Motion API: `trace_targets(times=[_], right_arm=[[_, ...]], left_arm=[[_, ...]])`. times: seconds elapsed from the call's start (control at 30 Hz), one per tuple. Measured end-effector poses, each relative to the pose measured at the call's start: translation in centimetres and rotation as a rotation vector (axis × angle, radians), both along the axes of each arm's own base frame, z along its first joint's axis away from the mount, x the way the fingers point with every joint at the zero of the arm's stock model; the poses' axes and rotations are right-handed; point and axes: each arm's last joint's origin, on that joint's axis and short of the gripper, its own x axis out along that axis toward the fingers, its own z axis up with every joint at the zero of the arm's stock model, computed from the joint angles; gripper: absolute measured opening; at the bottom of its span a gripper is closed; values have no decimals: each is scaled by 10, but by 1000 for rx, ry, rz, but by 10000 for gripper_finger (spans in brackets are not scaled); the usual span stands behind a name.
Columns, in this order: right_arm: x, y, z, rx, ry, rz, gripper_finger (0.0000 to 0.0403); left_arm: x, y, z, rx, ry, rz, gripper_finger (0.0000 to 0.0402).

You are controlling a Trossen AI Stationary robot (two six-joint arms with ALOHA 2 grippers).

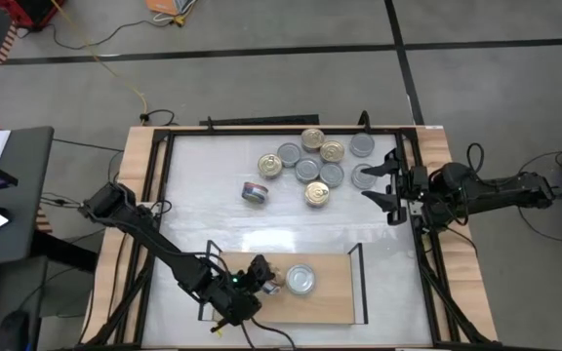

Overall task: Stack canned seafood by type on shelf
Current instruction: Put the blue tuna can on the shelf

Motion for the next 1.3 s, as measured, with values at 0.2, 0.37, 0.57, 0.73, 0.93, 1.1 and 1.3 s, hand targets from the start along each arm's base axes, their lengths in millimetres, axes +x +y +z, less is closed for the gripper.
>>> trace_targets(times=[0.2, 0.37, 0.57, 0.73, 0.93, 1.1, 1.3], right_arm=[[0, 0, 0, -3, 3, -1, 282], [0, 0, 0, -3, 3, -1, 282], [0, 0, 1, 17, -12, 5, 282], [0, 0, 1, 59, -20, 21, 282], [10, 1, -3, 112, 14, 36, 282], [19, 2, -7, 156, 39, 48, 282], [28, 3, -10, 167, 44, 53, 282]], left_arm=[[5, -12, -17, 131, -30, -12, 192], [3, -22, -17, 173, -97, 6, 192], [-5, -37, -39, 308, -90, 23, 192], [-11, -46, -50, 375, -96, 35, 192], [-13, -47, -51, 333, -110, 59, 218], [-15, -48, -54, 261, -75, 47, 266], [-19, -55, -51, 124, -49, 71, 271]])
